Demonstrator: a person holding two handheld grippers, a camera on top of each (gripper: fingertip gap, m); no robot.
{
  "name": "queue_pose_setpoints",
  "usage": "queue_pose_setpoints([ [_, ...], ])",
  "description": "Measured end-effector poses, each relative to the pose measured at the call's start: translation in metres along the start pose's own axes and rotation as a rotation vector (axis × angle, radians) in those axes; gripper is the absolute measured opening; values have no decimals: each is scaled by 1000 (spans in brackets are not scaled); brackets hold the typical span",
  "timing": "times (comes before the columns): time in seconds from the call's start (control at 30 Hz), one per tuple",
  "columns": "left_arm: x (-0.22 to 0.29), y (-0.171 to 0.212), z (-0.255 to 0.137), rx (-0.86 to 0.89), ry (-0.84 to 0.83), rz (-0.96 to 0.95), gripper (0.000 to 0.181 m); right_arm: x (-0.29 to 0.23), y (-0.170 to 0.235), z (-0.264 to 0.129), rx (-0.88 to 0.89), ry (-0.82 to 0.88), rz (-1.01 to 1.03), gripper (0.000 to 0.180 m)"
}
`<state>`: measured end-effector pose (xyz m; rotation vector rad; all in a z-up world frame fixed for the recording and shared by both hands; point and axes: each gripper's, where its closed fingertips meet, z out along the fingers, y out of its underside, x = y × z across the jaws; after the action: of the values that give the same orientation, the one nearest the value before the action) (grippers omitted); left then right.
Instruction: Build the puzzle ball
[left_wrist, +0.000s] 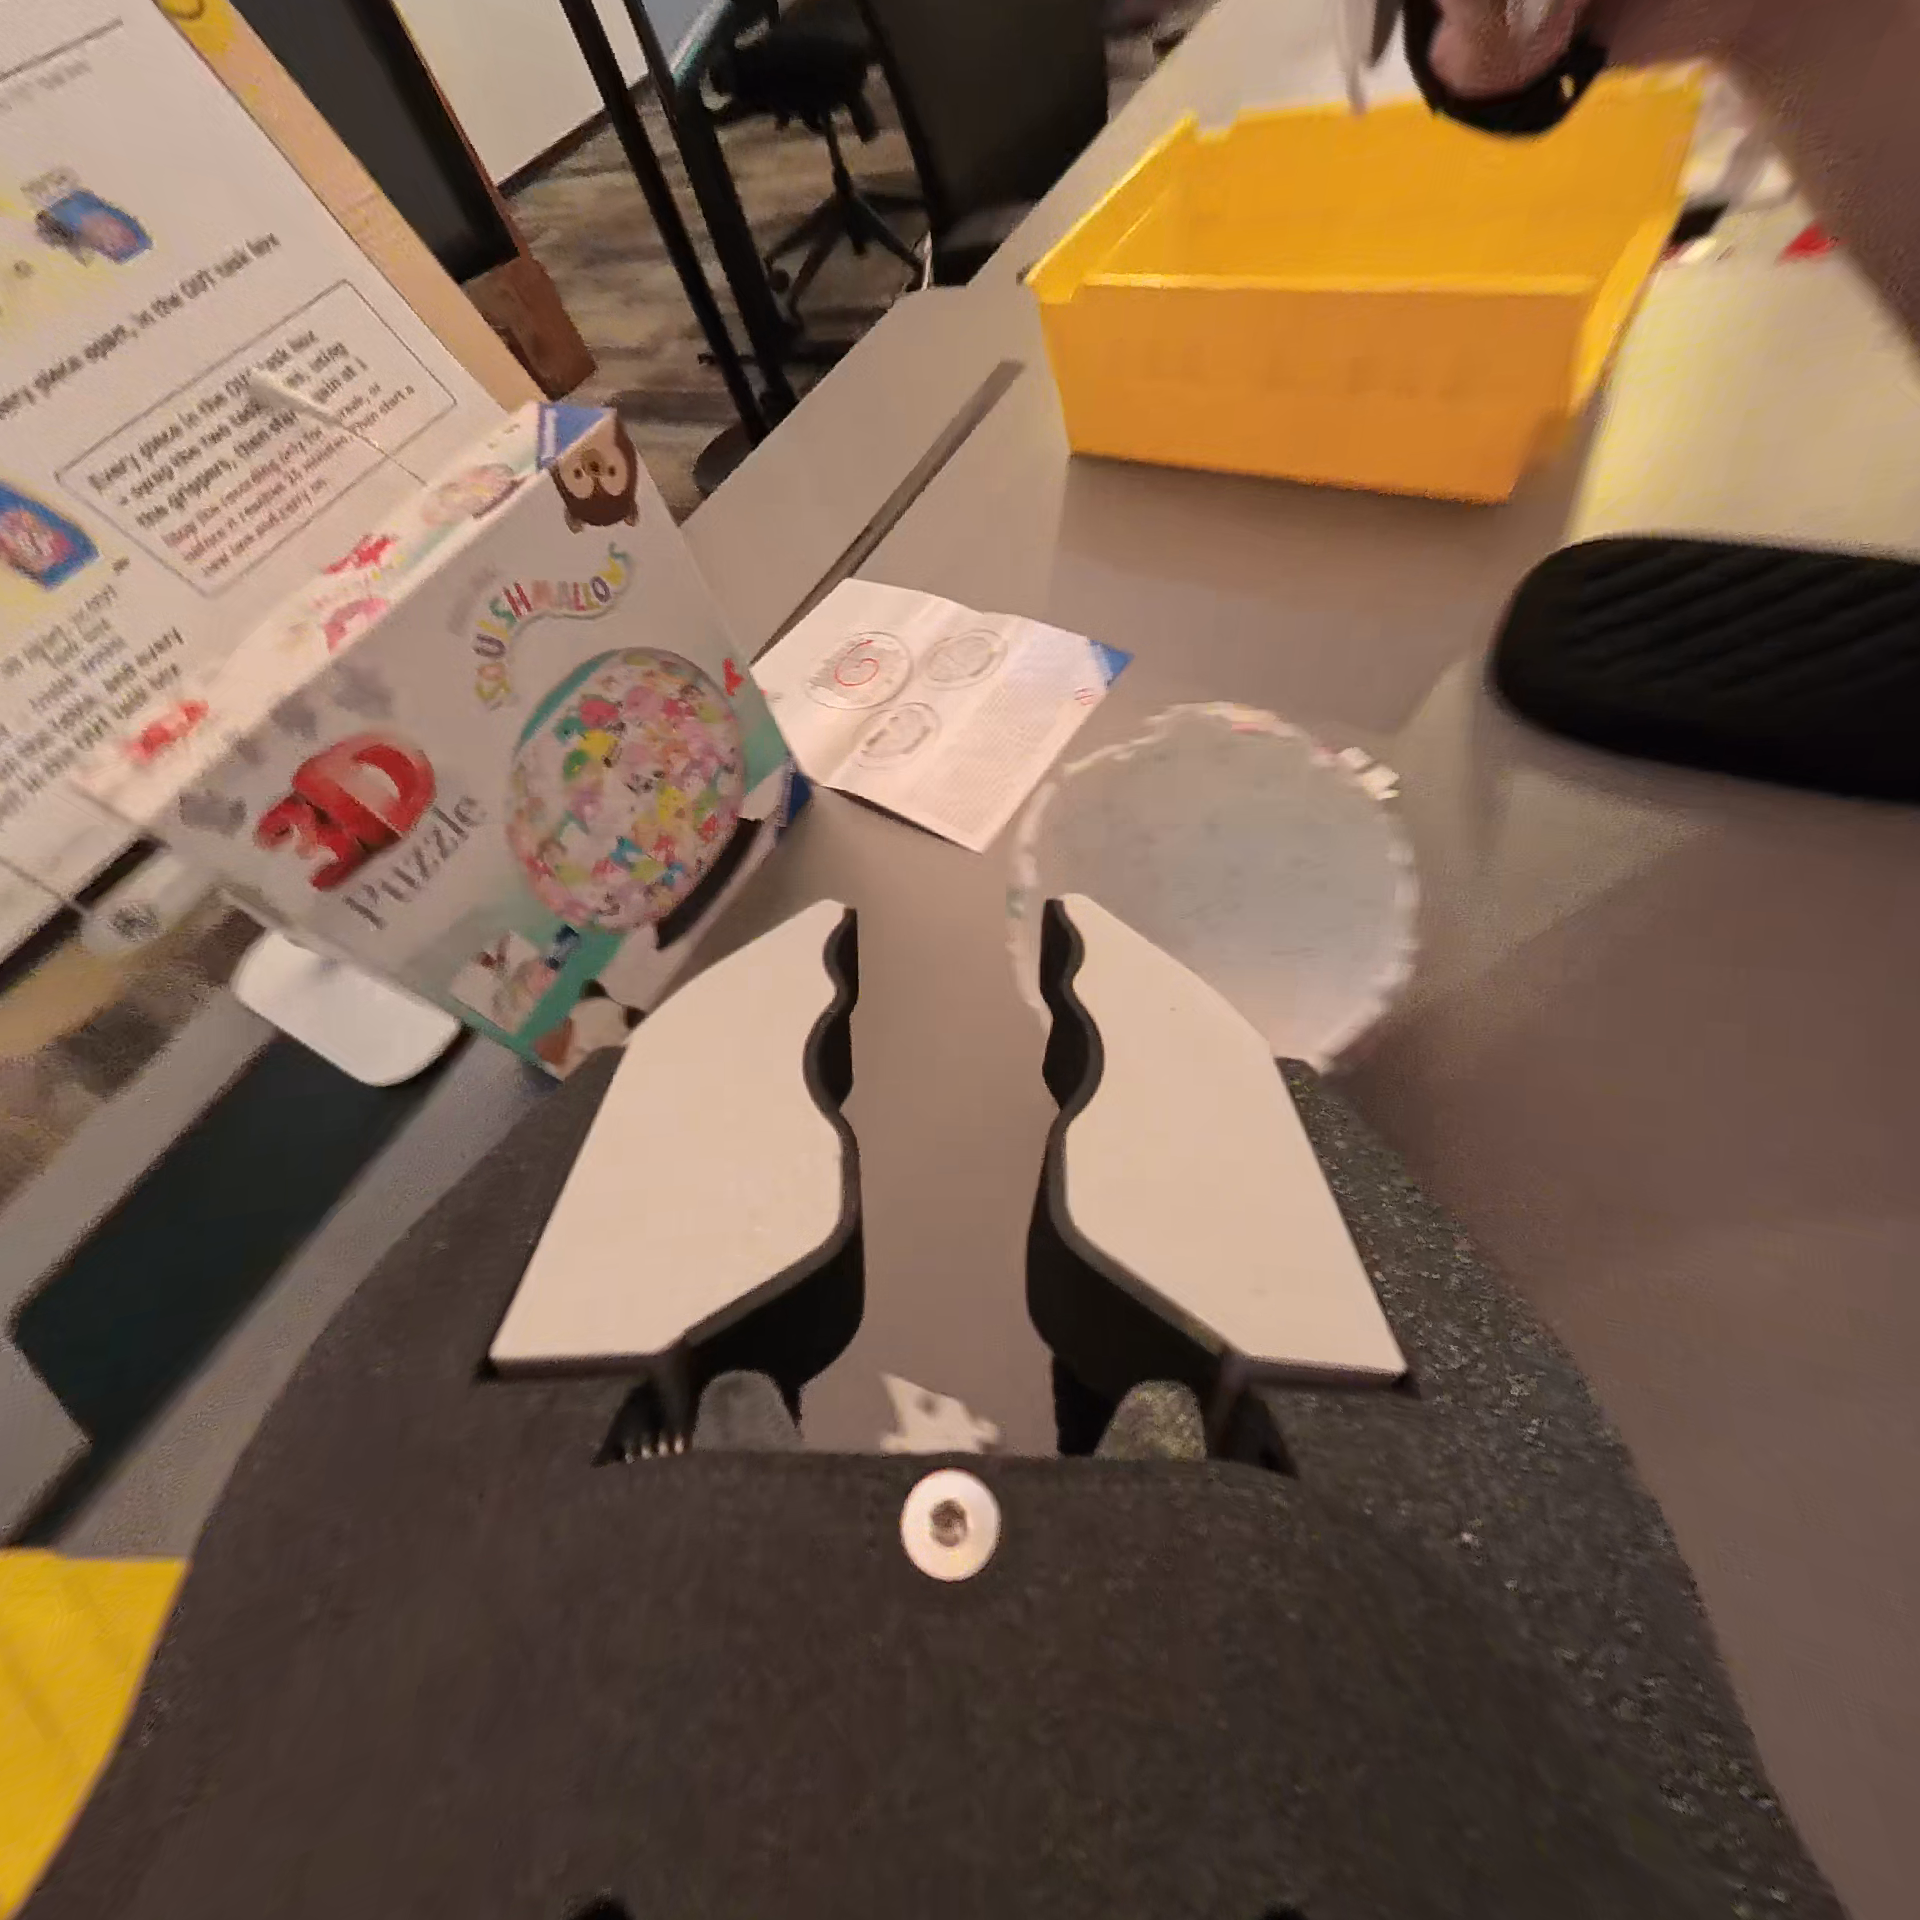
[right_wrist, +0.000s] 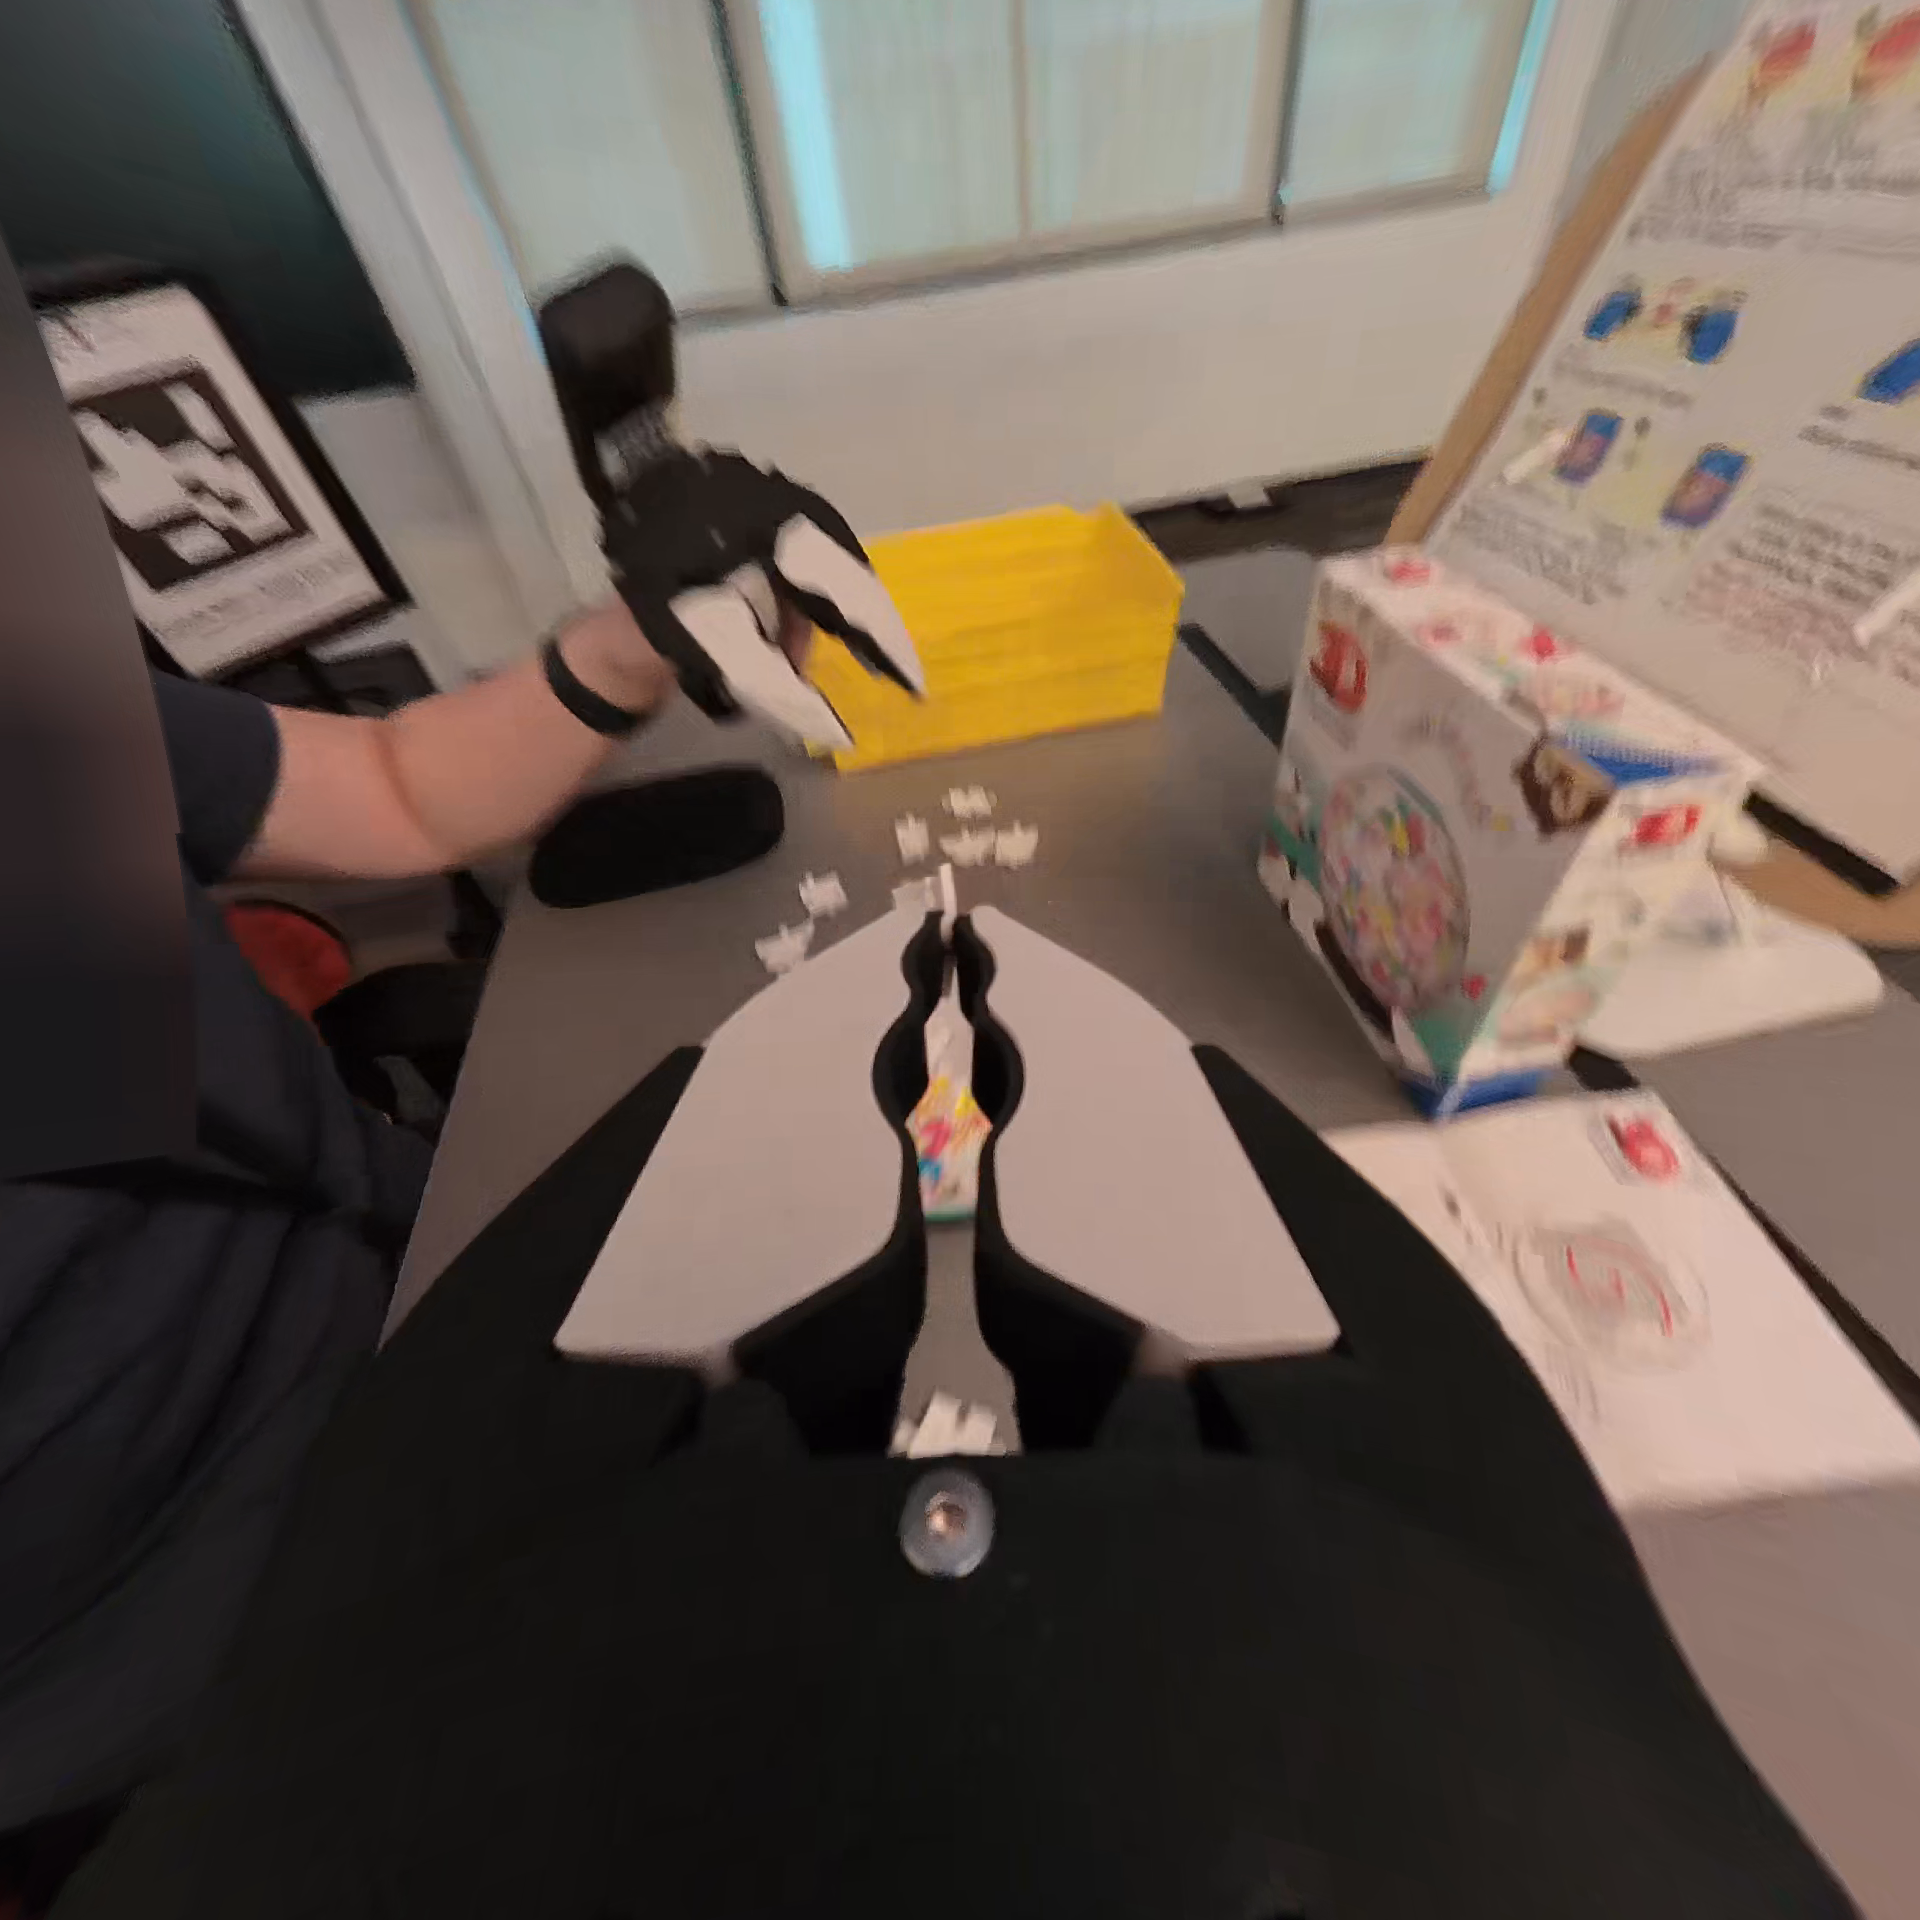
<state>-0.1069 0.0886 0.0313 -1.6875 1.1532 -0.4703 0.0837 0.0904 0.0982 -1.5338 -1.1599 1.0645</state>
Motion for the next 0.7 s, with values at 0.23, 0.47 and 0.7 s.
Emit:
queue_pose_setpoints([
  [0.23, 126, 25, -46, 118, 287, -318, 24, -117, 113, 45, -507, -47, 84, 3],
  [0.47, 197, 50, 8, 10, 394, -314, 20, -166, 162, 102, -794, -172, -49, 3],
  [0.7, 221, 40, 8, 54, 498, -339, 20, -175, 163, 104, -870, -149, -127, 3],
])
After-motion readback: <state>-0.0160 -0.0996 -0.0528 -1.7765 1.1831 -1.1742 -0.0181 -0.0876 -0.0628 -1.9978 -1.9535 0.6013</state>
